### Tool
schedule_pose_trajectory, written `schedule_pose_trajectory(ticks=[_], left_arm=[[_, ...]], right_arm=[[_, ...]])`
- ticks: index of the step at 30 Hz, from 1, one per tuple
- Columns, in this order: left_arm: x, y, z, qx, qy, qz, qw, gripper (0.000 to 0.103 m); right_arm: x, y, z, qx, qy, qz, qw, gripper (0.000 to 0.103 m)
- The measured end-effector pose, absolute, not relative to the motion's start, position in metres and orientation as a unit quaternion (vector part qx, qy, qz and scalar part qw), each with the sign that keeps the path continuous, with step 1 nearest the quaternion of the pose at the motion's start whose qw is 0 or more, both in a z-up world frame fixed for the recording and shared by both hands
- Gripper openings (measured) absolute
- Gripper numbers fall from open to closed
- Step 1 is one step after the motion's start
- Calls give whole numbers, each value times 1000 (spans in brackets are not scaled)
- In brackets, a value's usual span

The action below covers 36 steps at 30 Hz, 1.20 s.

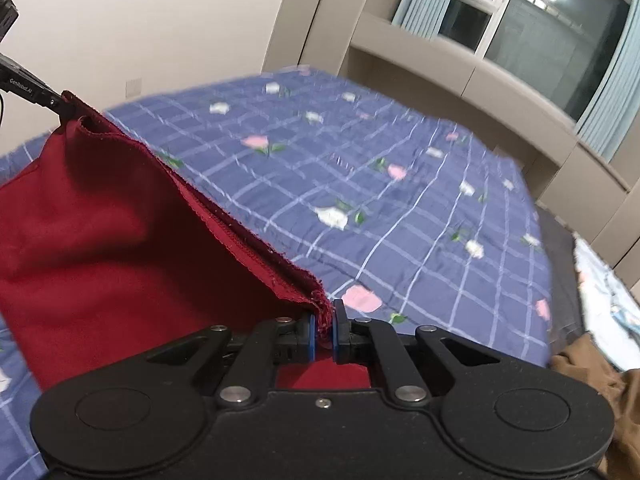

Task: Fold small clothes

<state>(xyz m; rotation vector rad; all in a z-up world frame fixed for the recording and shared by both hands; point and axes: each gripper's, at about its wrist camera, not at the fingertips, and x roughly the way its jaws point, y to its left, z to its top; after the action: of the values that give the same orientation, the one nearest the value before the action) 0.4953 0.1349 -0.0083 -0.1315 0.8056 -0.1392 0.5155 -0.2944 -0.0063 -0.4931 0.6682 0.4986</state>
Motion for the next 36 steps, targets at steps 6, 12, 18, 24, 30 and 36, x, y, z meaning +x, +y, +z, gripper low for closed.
schedule_pose_trajectory(ticks=[6,12,18,24,30,36], left_arm=[[531,146,-60,-101,431,-52,895,1],[540,150,-83,-120,446,-44,886,3],[538,155,-84,-132,448,-18,884,40],[509,160,-64,-145,418,21,897,82],[450,158,-49,-161,390,35,906,98],[391,132,-60,-150,381,21,912,102]], right_arm=[[549,-285,-48,-231,358,241,872,7],[566,-288,-73,-212,372,234,873,16],[561,-309,-74,-164,372,208,889,35],[526,-339,-70,-136,383,177,896,39],[454,-381,-73,-107,407,138,896,57],[380,-382,-66,-129,365,122,914,102]])
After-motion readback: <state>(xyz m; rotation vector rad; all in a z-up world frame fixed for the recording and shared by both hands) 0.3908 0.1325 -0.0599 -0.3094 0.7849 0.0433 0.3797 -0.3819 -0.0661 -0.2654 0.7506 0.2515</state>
